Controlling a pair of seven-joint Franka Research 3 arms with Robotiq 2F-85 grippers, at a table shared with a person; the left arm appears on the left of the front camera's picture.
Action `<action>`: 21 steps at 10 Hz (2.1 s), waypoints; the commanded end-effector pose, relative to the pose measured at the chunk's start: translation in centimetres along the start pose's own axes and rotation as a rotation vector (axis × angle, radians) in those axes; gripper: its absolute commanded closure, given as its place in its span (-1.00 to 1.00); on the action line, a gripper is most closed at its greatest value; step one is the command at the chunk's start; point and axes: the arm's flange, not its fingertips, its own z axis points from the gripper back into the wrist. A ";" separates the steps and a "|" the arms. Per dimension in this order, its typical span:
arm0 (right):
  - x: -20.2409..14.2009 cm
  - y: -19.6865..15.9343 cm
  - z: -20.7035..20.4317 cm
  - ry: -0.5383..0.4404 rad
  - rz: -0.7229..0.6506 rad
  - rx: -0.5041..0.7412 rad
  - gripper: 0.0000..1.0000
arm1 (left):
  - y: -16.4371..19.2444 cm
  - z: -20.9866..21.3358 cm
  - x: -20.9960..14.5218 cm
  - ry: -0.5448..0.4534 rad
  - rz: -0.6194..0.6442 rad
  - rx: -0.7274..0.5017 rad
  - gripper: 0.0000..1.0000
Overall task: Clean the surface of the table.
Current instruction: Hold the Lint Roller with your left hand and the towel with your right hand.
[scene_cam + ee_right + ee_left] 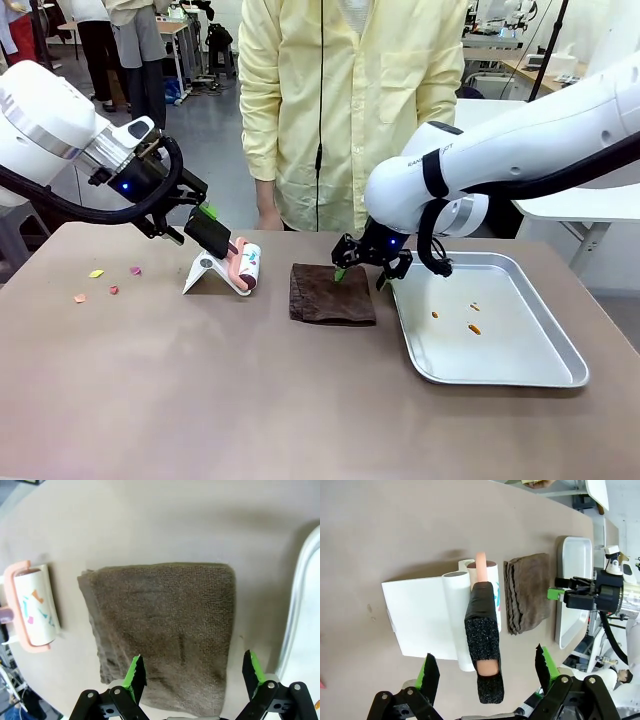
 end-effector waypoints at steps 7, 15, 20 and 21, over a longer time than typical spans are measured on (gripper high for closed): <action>1.3 1.4 -1.7 0.034 -0.047 -0.113 0.33 | 0.1 0.0 0.0 -0.013 -0.018 -0.037 0.95; 1.1 1.0 -1.9 0.035 -0.042 -0.052 1.00 | 0.0 -0.3 0.1 -0.011 -0.016 -0.035 1.00; 1.0 0.7 -1.2 0.049 -0.020 0.026 1.00 | -0.3 -0.1 0.0 -0.020 -0.019 -0.048 1.00; 0.6 0.2 0.0 0.044 0.011 0.142 1.00 | -0.5 0.4 -0.1 -0.031 -0.025 -0.071 1.00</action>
